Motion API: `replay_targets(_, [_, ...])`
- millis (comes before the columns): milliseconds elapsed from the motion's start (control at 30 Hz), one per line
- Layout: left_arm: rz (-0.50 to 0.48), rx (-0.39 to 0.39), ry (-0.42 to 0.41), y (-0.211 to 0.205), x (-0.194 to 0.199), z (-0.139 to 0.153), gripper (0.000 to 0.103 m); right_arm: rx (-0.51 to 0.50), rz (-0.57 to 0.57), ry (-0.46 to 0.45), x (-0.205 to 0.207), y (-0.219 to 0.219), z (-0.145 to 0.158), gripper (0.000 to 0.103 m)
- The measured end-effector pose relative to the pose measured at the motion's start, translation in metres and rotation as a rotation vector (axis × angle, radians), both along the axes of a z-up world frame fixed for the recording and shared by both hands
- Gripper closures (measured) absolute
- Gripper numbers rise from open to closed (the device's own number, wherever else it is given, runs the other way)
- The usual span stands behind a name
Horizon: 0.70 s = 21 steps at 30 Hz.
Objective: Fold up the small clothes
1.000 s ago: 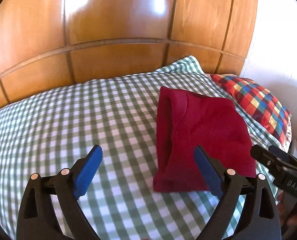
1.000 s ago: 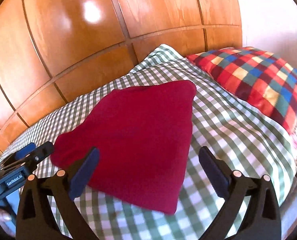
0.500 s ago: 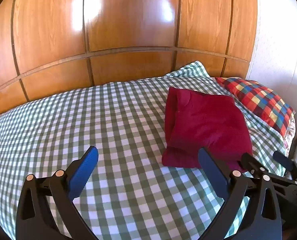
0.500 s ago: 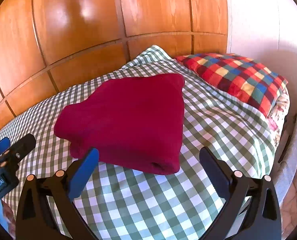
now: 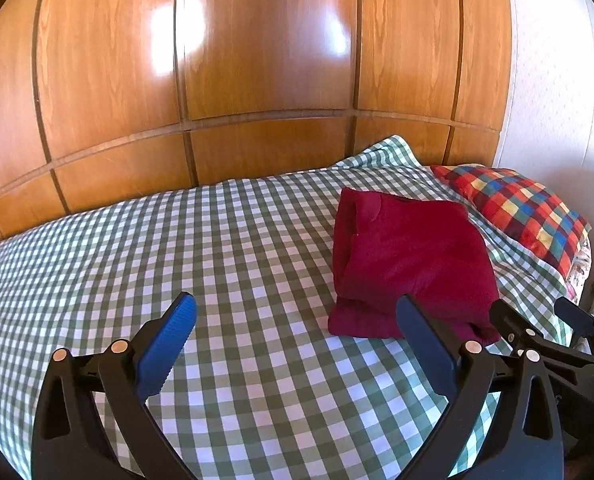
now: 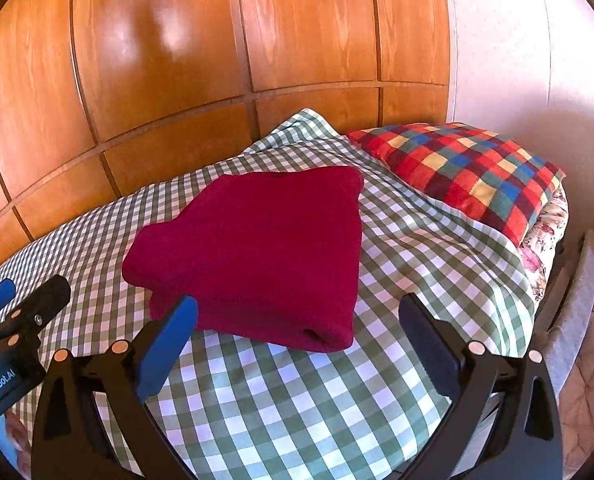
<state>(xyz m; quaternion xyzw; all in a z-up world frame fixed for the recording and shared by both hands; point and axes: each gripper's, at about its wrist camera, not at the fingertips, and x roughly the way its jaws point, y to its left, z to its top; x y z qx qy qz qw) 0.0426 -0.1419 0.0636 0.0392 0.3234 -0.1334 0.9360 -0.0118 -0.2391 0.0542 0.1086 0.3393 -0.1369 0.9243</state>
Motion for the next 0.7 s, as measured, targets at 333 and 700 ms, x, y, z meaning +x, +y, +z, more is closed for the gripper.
replay_targets(333, [0.003, 0.006, -0.026, 0.0, -0.0039, 0.006, 0.004, 0.007, 0.006, 0.001, -0.0012, 0.0031, 0.0008, 0.002])
replay_targets(700, [0.015, 0.006, -0.023, 0.0027, -0.0028, 0.0068, 0.004, 0.006, 0.005, 0.0, -0.0035, 0.0036, 0.0018, 0.002])
